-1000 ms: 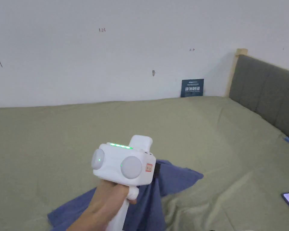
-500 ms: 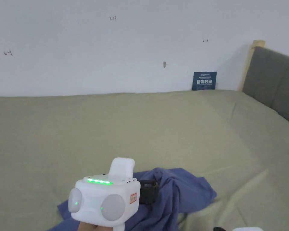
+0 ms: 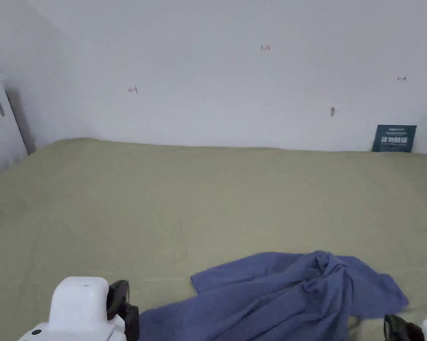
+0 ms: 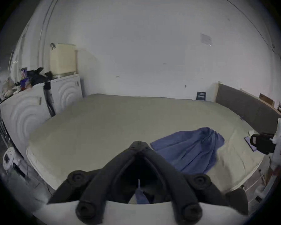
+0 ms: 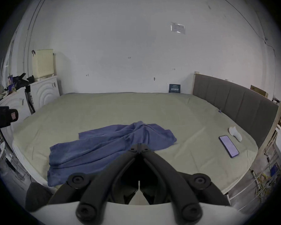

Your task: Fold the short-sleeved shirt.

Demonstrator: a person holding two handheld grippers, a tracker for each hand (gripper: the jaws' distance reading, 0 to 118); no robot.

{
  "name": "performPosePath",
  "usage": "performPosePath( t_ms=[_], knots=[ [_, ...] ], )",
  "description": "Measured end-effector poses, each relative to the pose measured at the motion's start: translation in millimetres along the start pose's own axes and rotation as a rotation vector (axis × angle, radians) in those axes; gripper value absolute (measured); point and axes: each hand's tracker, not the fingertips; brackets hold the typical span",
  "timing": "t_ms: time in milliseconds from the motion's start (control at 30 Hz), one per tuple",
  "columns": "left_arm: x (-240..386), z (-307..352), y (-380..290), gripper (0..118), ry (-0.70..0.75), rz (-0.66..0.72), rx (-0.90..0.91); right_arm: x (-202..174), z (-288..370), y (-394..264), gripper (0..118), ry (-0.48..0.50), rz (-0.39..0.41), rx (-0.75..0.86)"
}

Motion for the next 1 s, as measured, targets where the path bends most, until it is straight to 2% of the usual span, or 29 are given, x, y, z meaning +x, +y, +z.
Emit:
performPosePath(
  t_ms=[167, 433, 467, 500, 533, 567, 633, 733, 800, 833, 867, 900, 933, 1000],
  knots=[
    [-15.3, -26.6, -3.2, 0, 0.002, 0.019, -0.064, -7.9, -5.3, 3.4, 0, 0.014, 0.005, 0.002],
    [-52.6, -180.5, -44.8, 3, -0.059, 0.092, -0.505, -9.8, -26.2, -9.0, 0, 0.025, 0.01, -0.06],
    [-54.1, -193.9, -47.3, 14, -0.054, 0.099, -0.525, -9.3, -29.1, -11.4, 0, 0.021, 0.016, -0.068],
    [-56.1, -208.3, -52.6, 41, -0.05, 0.079, -0.549, -8.1, -33.1, -14.0, 0, 0.017, 0.019, -0.078],
    [-56.2, -222.4, -56.5, 91, -0.055, 0.049, -0.569, -6.7, -37.4, -16.0, 0, 0.012, 0.017, -0.094],
    [-55.6, -233.6, -60.2, 114, -0.047, 0.035, -0.592, -5.9, -41.1, -18.0, 0, 0.01, 0.014, -0.105],
    [-51.4, -246.5, -67.4, 116, -0.064, 0.014, -0.637, -4.0, -49.1, -21.3, 0, 0.005, 0.007, -0.128],
    [-40.4, -265.5, -80.3, 113, -0.064, -0.039, -0.712, -1.9, -59.2, -24.8, 0, -0.002, 0.0, -0.157],
    [-27.2, -253.5, -85.8, 104, -0.048, -0.139, -0.703, 2.9, -66.5, -25.1, 0, 0.003, -0.014, -0.18],
    [-22.9, -246.6, -84.9, 88, -0.051, -0.179, -0.668, 5.8, -70.5, -24.9, 0, -0.003, -0.018, -0.186],
    [-20.2, -241.2, -81.9, 66, -0.067, -0.179, -0.653, 9.8, -74.6, -23.9, 0, -0.009, -0.017, -0.188],
    [-22.3, -237.3, -78.6, 24, -0.076, -0.164, -0.629, 15.4, -80.8, -21.3, 0, -0.021, -0.017, -0.197],
    [-20.8, -236.0, -77.2, 1, -0.076, -0.169, -0.617, 22.6, -88.9, -17.6, 0, -0.026, -0.02, -0.208],
    [-23.2, -238.2, -73.3, 1, -0.108, -0.13, -0.625, 37.8, -107.7, -9.4, 0, -0.063, -0.025, -0.231]
  ],
)
